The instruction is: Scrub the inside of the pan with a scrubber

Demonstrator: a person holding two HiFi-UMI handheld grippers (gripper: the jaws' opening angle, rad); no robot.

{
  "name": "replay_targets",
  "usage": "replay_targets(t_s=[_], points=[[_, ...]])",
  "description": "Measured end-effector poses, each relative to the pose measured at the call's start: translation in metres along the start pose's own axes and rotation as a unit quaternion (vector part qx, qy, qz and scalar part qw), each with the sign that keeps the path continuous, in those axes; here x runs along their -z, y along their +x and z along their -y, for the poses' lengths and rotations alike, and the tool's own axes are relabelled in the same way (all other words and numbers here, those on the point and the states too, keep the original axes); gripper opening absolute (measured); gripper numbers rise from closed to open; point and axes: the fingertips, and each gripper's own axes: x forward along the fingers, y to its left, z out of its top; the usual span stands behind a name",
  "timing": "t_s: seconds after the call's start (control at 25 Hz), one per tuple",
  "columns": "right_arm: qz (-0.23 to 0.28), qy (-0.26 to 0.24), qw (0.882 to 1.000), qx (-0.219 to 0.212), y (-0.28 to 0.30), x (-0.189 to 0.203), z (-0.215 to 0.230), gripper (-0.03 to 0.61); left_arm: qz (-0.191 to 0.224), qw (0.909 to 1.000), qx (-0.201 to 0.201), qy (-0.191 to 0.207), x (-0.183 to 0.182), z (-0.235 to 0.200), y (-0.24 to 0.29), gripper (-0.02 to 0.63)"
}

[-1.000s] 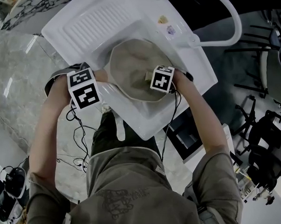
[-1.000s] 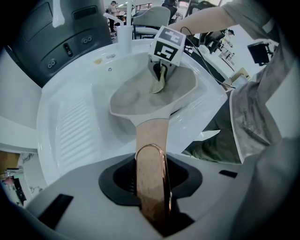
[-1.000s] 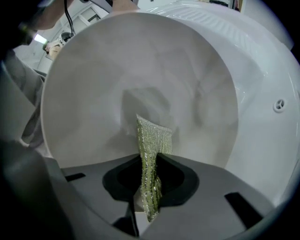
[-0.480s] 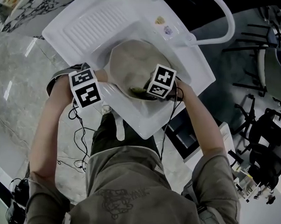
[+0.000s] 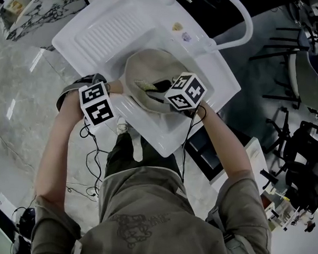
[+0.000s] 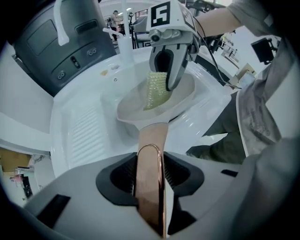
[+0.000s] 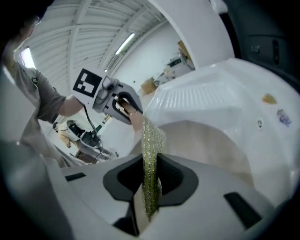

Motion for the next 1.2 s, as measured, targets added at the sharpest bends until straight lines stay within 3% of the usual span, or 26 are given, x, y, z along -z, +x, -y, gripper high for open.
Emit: replay_targets(t_s=[0.12,0.32,0.48,0.64,0.8,1.08,1.2], points=[[0.081,-0.018,0.995,0.052,-0.022,-0.031,-0.003,0.078,0.041,0.9988,-0.012,-0.024,-0.005,-0.002,-0.013,0.176],[0.182,-0.048,0.975,0.12,-0.061,-0.071,-0.029,0.078,0.103,0.9925,-0.038,-0.054,-0.019,0.0,-0.038,0.19],[0.239,-0.061,0.955,0.162,-0.088,-0.093,-0.052,0.078,0.166,0.9801,-0.079,-0.075,-0.035,-0.005,-0.064,0.19],[0.282,-0.067,0.936,0.2,-0.117,-0.107,-0.075,0.078,0.243,0.9566,-0.13,-0.096,-0.049,-0.016,-0.105,0.19],[0.299,-0.109,0.917,0.24,-0.147,-0.119,-0.107,0.078,0.306,0.9288,-0.18,-0.107,-0.064,-0.017,-0.157,0.189],[0.344,-0.149,0.877,0.3,-0.21,-0.138,-0.159,0.078,0.405,0.8758,-0.225,-0.134,-0.087,-0.008,-0.244,0.159],[0.378,-0.16,0.856,0.315,-0.24,-0.146,-0.184,0.078,0.436,0.8571,-0.231,-0.148,-0.092,-0.002,-0.272,0.139]])
